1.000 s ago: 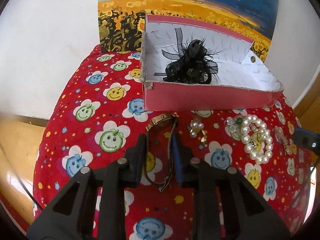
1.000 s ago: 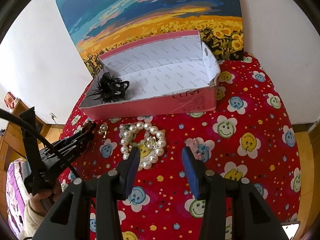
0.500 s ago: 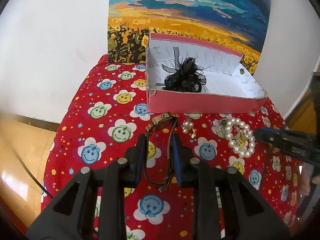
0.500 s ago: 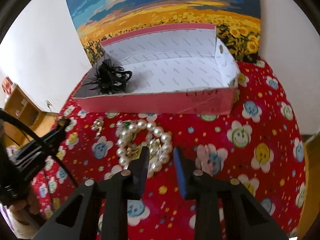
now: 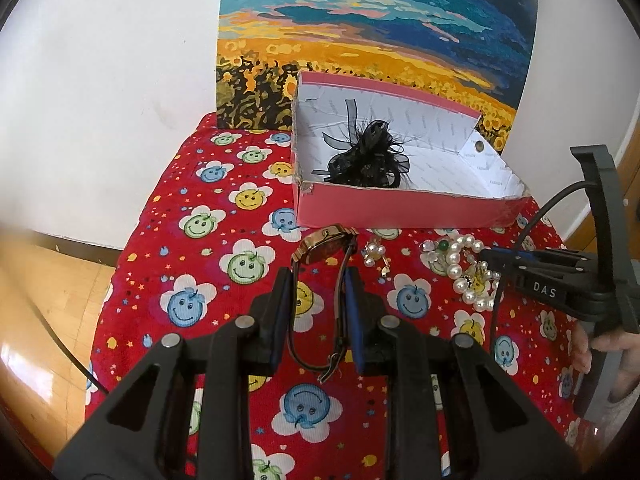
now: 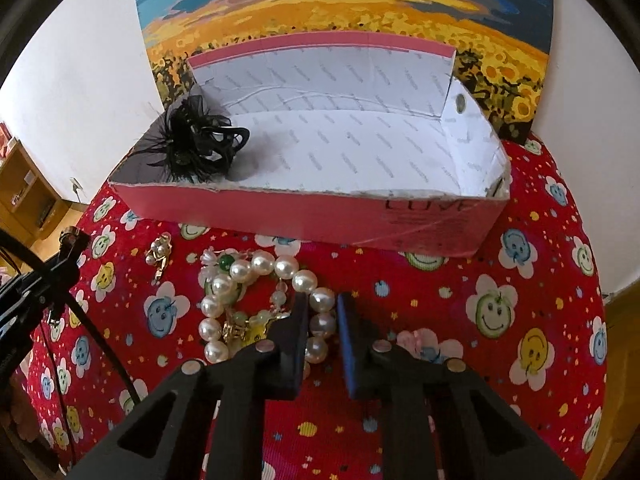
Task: Organize jewelry
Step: 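Grasp the pearl bracelet with the right gripper while the left gripper holds the watch, then carry the watch and pearl bracelet into the box and open both grippers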
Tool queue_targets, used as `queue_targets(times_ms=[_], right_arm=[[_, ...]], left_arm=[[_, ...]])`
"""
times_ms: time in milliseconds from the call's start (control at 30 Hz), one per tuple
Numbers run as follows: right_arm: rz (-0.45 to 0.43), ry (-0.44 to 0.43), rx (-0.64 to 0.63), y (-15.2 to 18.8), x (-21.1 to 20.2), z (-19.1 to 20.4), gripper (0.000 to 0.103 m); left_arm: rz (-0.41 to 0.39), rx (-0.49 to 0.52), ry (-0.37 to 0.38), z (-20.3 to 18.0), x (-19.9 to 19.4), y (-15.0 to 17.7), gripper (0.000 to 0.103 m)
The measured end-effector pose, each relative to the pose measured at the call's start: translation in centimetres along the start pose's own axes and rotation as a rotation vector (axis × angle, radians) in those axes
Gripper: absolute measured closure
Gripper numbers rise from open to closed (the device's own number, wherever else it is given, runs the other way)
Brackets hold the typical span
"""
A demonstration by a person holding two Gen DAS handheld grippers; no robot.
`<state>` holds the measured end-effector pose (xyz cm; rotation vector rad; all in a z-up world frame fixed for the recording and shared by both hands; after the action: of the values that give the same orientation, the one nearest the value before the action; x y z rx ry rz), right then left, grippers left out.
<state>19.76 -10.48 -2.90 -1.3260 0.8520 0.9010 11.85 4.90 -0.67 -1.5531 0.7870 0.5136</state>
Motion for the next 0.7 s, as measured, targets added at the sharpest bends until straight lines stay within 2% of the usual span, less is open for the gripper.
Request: queue_targets(times_ms=[100, 200, 367, 700], right_arm=[[-0.003, 0.015, -0.026, -0.1, 0.1, 0.2, 0.088], [-0.011, -0.026, -0.021, 0.0, -0.3, 0.5, 0.088], [-0.068, -0.058, -0.008, 0.2, -2.9, 0.6, 0.088], [-0.145, -0.050, -0.044, 0.3, -8.2, 1.9, 0.088]], left_arm=[[0.000, 0.003, 0.001, -0.1, -0.1, 0.1, 0.085], [-0.002, 0.004, 0.003, -0.3, -0.5, 0.1, 0.085], [-0.019, 0.019, 0.011, -0.8, -1.7, -0.1, 0.084], [-0.045, 0.029, 0.036, -1.9, -3.4, -0.4, 0.084]])
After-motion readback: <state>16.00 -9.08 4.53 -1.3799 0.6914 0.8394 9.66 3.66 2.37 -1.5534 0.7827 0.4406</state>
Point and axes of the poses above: each gripper's, at about its wrist camera, not at the fingertips, and x roughly the way its jaws point, z to its left, y to its underside, the point moved 6 cm from there along x, roughly the way its jaws point, and after that the axes turned 1 degree about z, right-handed, at the moved point
